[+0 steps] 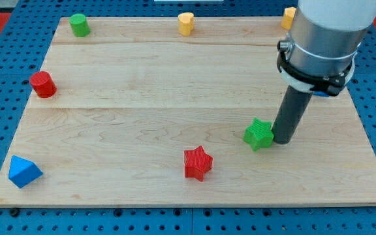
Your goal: Push red star towards green star
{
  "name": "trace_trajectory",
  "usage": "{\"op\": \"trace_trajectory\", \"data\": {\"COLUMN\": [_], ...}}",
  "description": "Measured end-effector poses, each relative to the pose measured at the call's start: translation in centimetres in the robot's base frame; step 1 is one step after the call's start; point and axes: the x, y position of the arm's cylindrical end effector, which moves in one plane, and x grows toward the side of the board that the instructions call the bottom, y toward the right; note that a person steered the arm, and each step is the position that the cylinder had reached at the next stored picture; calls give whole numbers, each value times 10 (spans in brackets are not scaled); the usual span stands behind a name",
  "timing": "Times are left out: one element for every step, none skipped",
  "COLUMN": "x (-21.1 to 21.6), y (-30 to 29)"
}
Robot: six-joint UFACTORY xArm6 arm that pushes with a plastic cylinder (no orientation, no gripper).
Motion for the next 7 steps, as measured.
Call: {"op": "trace_trajectory", "data": {"x": [9,60,101,102,102,84,55], "y": [-2,-2,-15,-101,-168,-177,-162]}}
